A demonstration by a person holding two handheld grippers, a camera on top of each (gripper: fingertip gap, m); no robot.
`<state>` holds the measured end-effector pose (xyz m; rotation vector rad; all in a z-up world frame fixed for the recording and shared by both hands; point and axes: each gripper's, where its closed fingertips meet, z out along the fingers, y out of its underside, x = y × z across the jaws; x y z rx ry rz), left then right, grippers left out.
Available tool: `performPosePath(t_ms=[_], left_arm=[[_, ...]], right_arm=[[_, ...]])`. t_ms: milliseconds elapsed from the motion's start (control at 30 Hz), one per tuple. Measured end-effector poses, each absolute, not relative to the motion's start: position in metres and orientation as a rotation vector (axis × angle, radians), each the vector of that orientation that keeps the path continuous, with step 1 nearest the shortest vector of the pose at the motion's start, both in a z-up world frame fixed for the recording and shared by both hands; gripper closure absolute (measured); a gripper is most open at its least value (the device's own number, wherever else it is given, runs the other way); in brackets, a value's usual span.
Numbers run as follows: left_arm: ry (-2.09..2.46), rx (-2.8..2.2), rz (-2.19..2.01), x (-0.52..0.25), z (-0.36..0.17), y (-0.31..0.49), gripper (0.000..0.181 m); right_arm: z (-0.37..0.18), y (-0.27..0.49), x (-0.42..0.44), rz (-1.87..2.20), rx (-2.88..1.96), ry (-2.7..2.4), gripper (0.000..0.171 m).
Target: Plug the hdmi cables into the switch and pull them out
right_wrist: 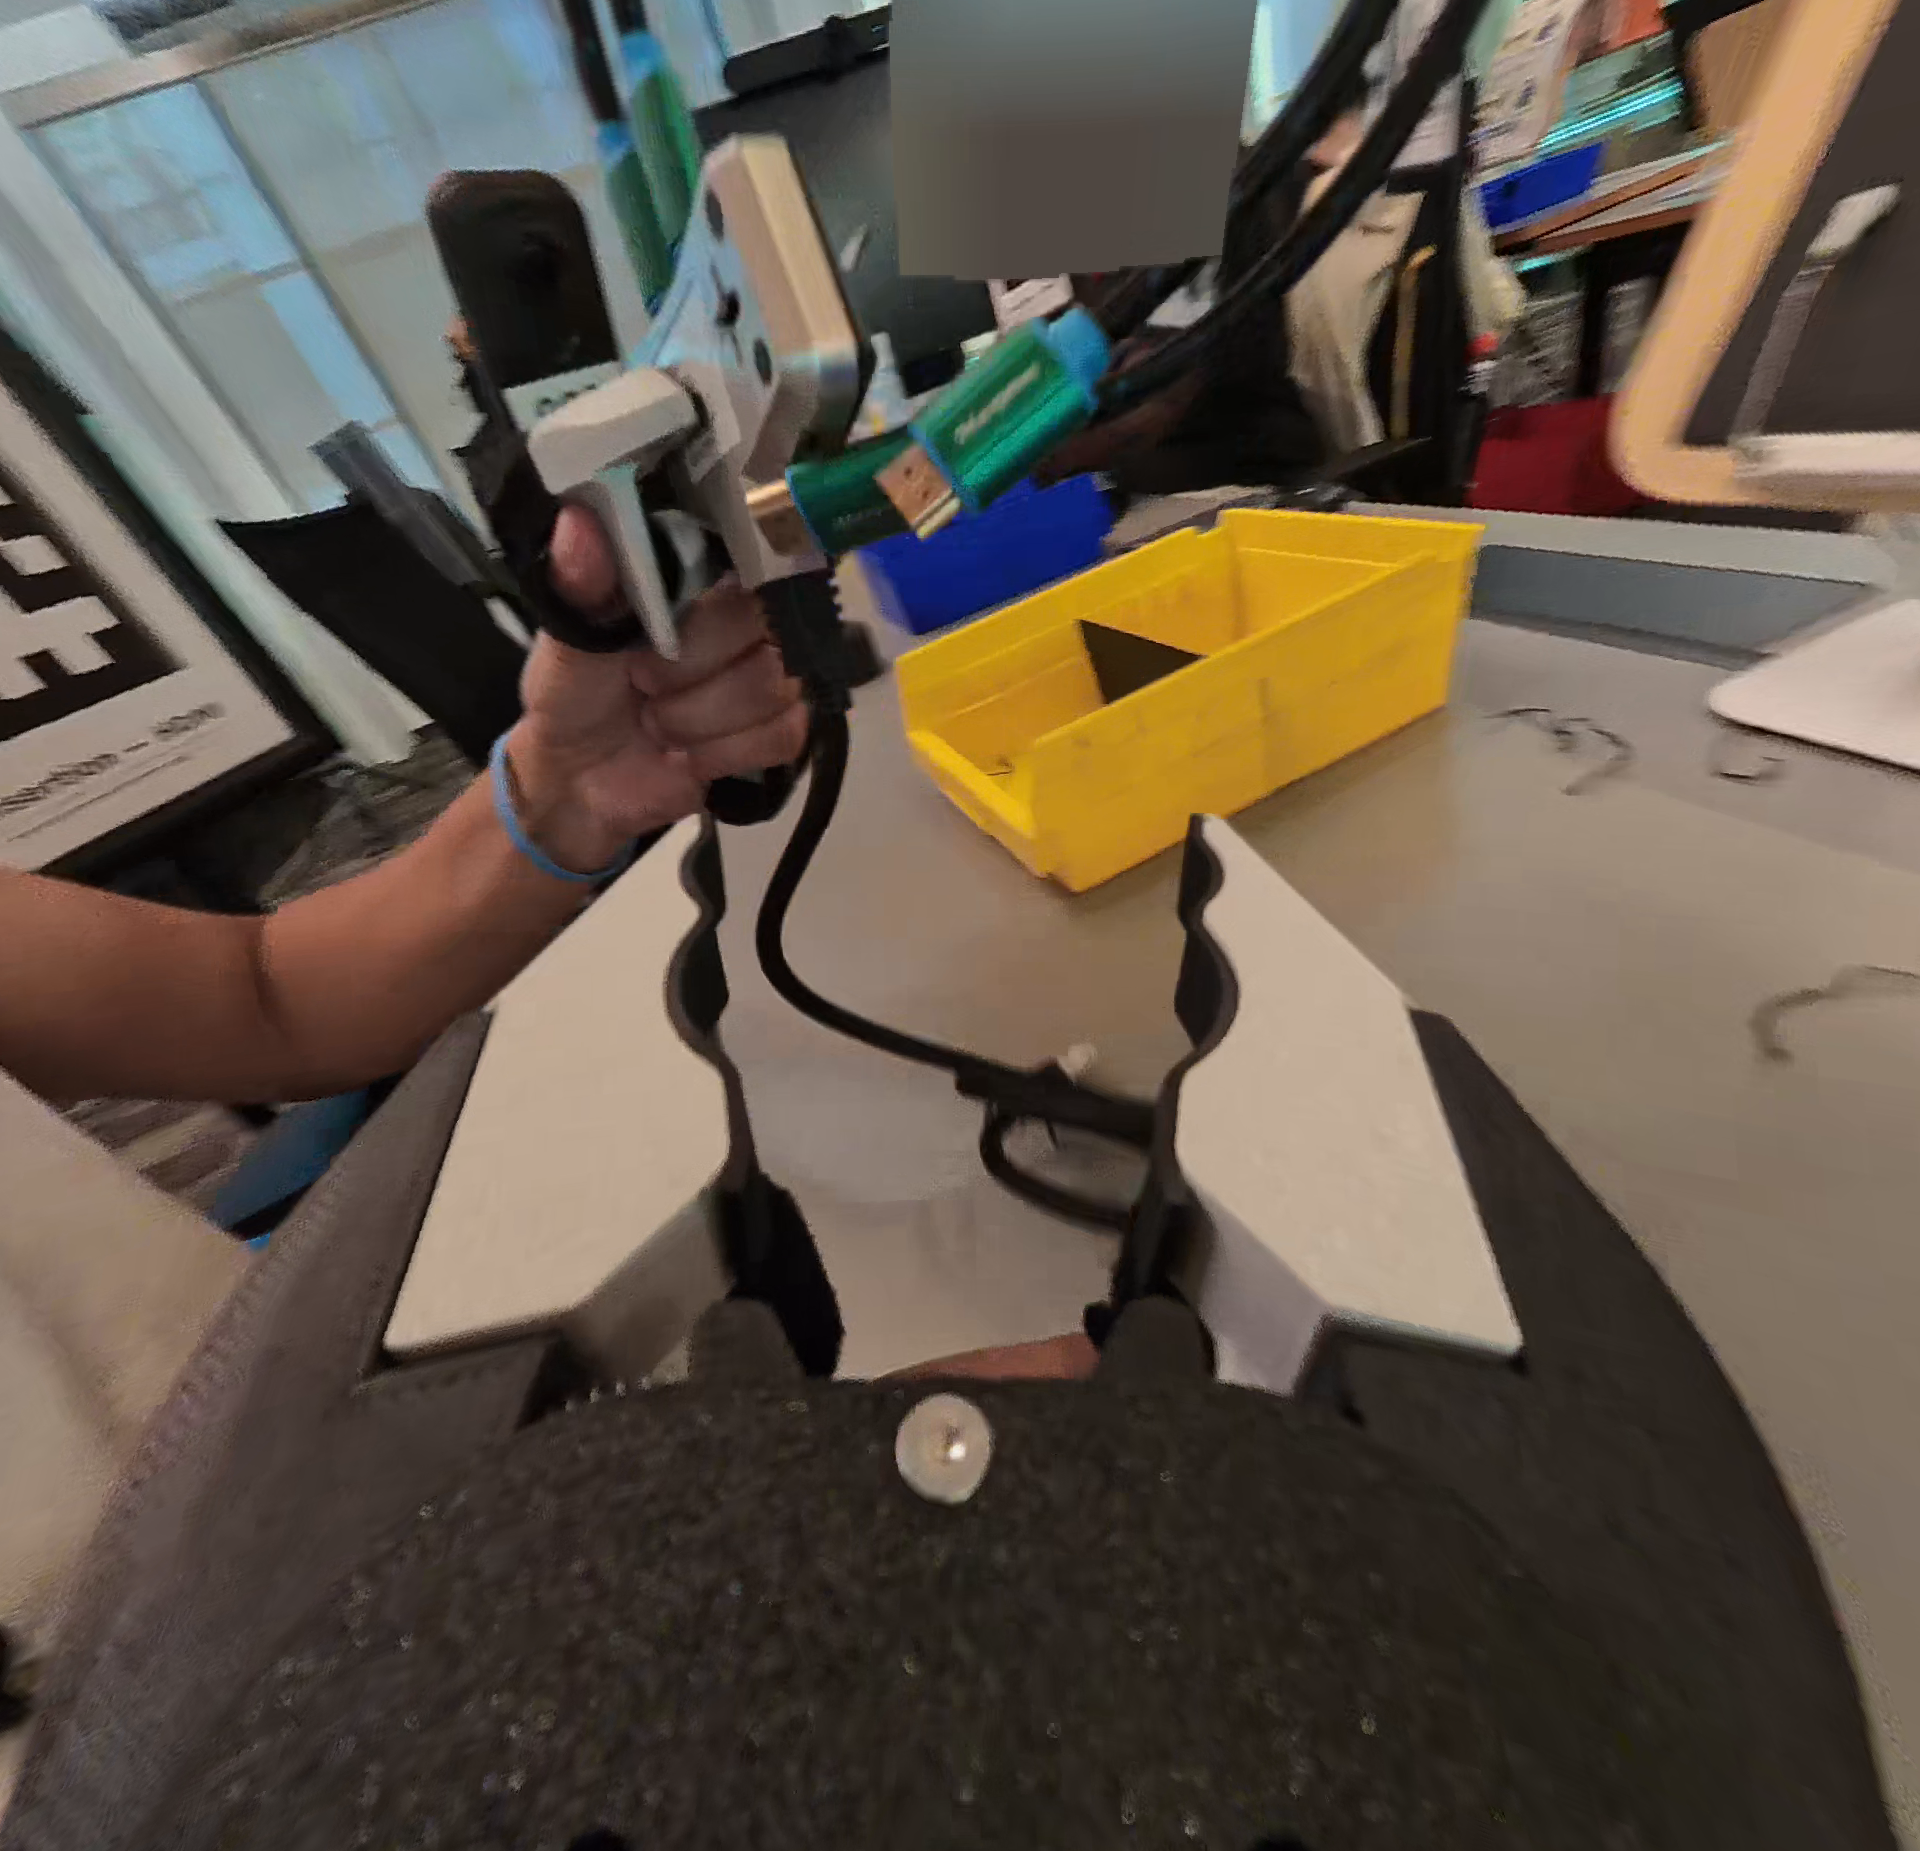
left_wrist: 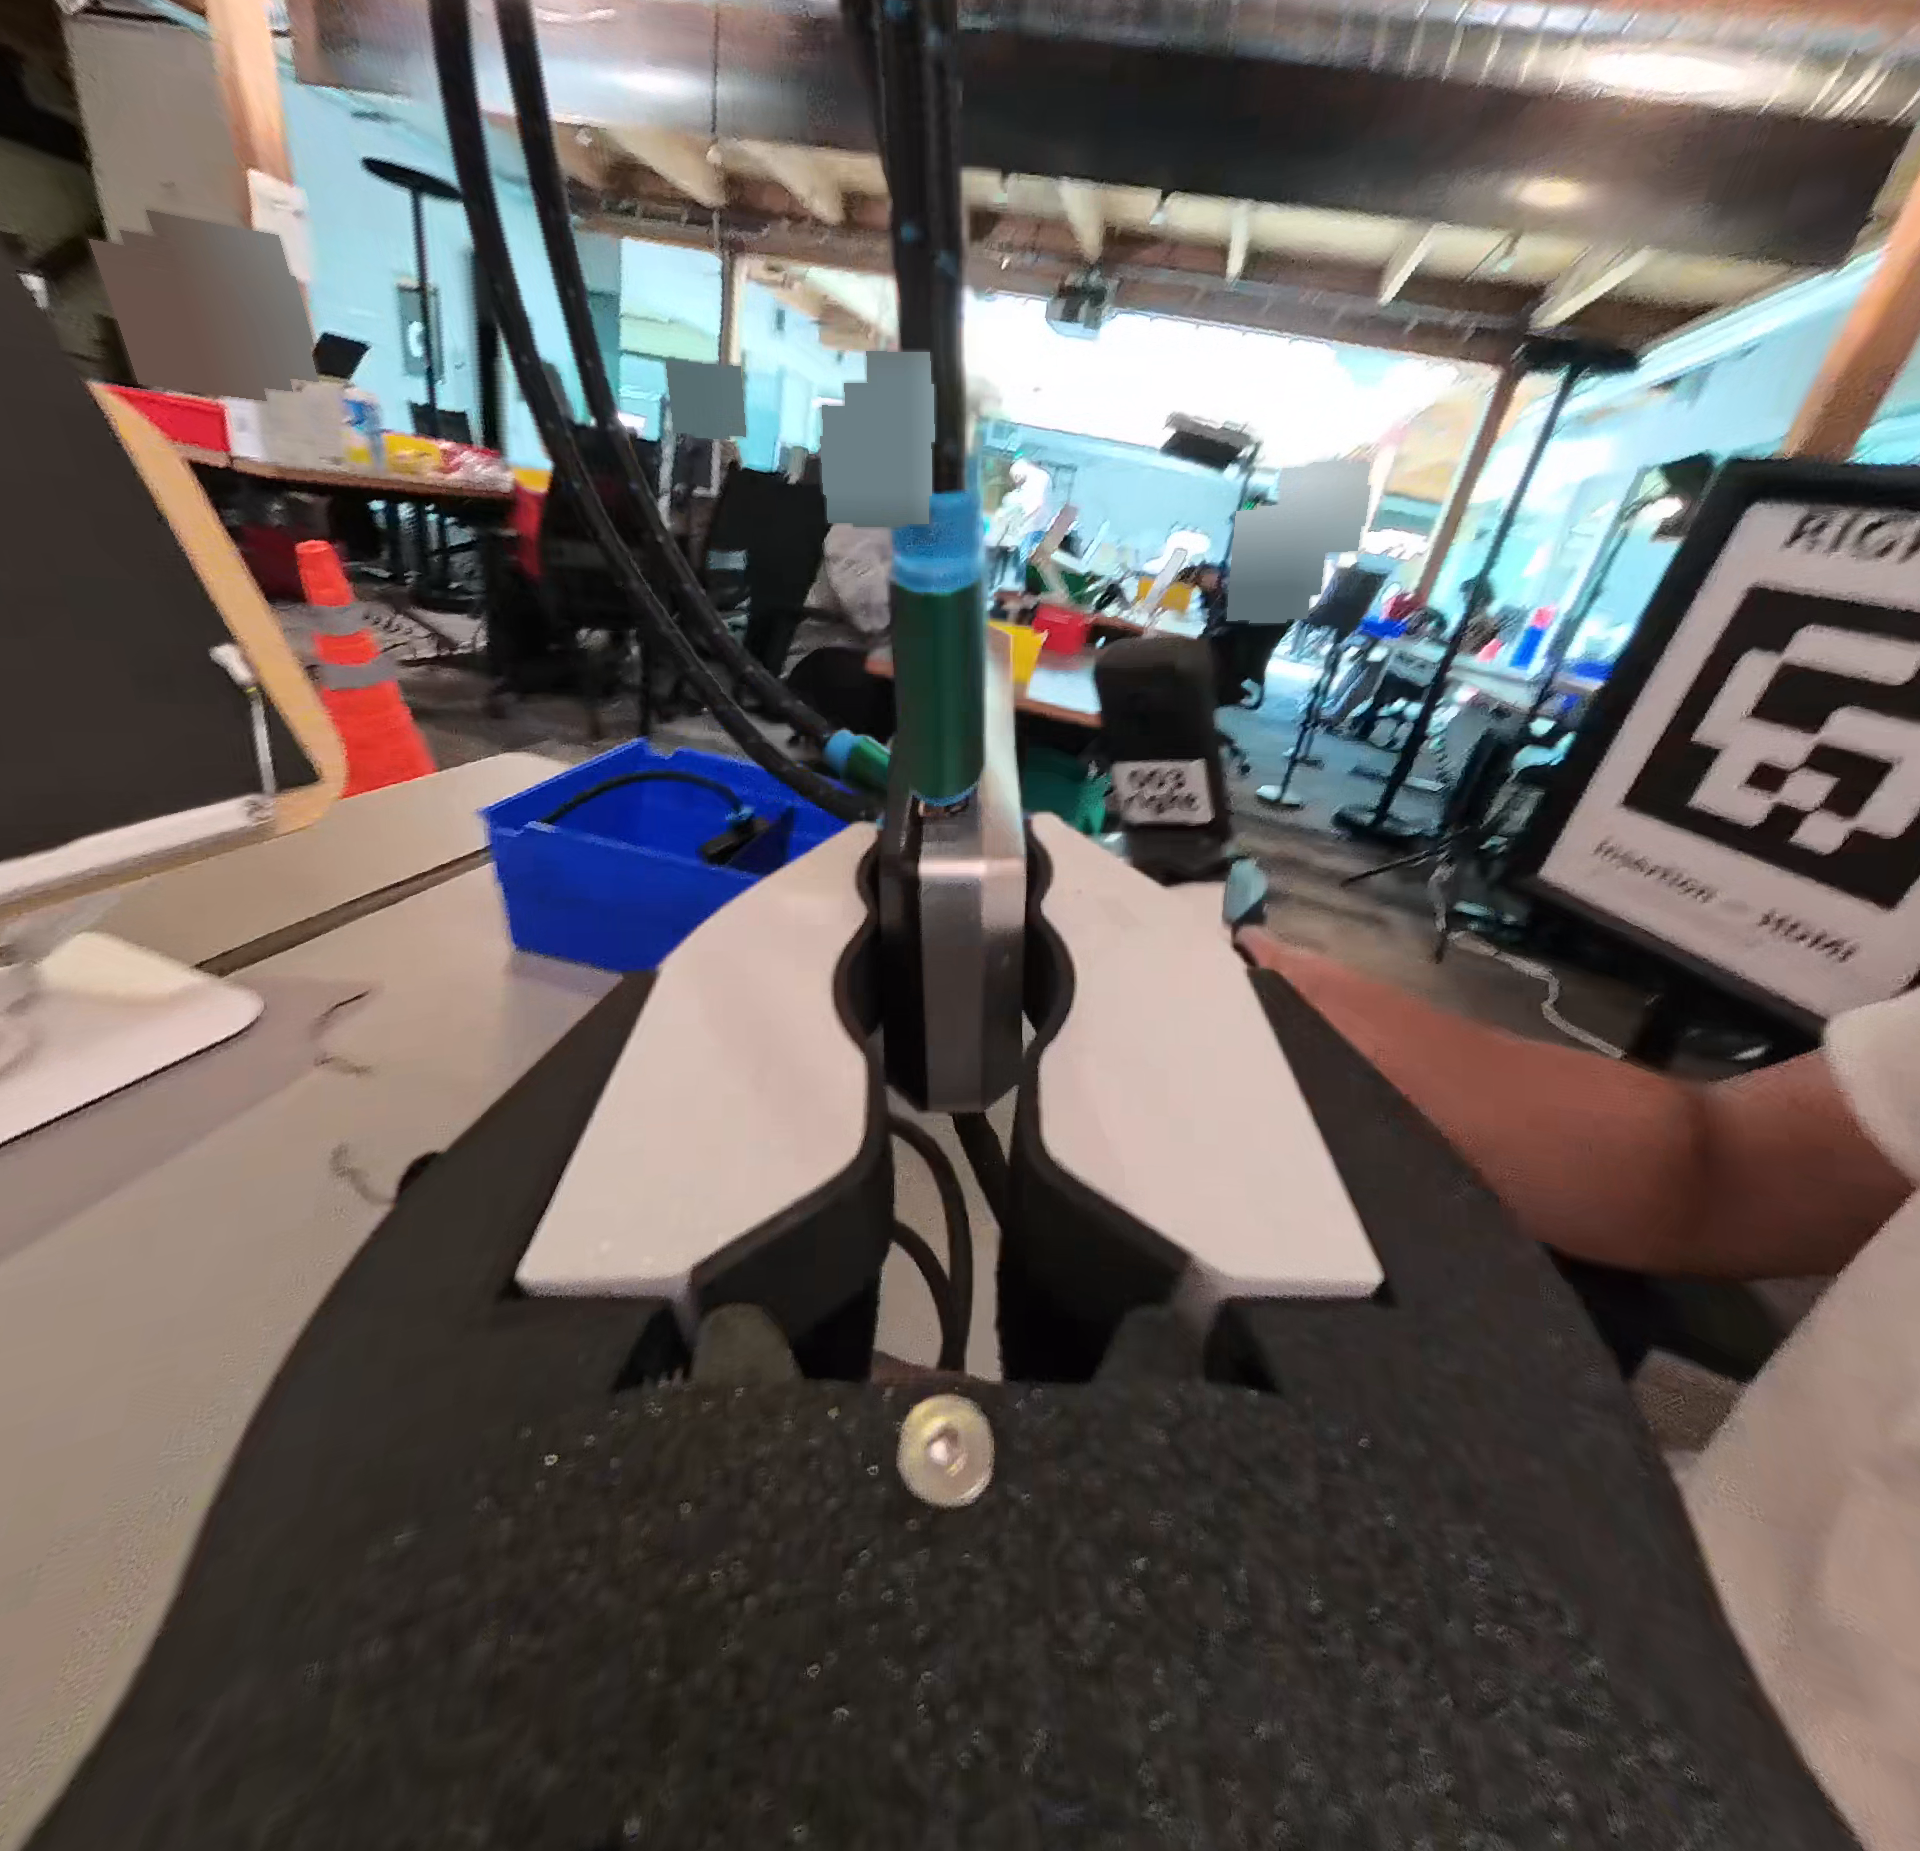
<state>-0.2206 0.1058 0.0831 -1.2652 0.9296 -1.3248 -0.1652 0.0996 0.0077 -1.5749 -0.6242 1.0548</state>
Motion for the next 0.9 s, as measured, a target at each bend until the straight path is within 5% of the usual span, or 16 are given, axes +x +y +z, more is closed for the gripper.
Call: performPosePath(t_ms=[133, 233, 400, 533, 900], left_arm=[[0.938, -1.224, -1.376, -0.215, 0.092, 0.091, 0.161], [0.945, -1.210, -1.399, -0.213, 0.092, 0.085, 0.161], [0.906, -1.198, -1.409, -0.213, 0.093, 0.086, 0.157], [0.872, -1.236, -1.417, -0.223, 0.093, 0.092, 0.128], [0.745, -1.572, -1.578, -0.269, -0.056, 0.071, 0.152]], right_arm=[[0.024, 0.077, -0.220, 1.184, -1.494, -0.742, 0.087], [0.027, 0.080, -0.227, 1.104, -1.502, -0.753, 0.161], [0.028, 0.082, -0.218, 1.059, -1.536, -0.820, 0.162], [0.059, 0.097, -0.191, 0.887, -1.535, -0.876, 0.162], [0.229, 0.204, -0.041, 0.562, -1.443, -0.807, 0.163]])
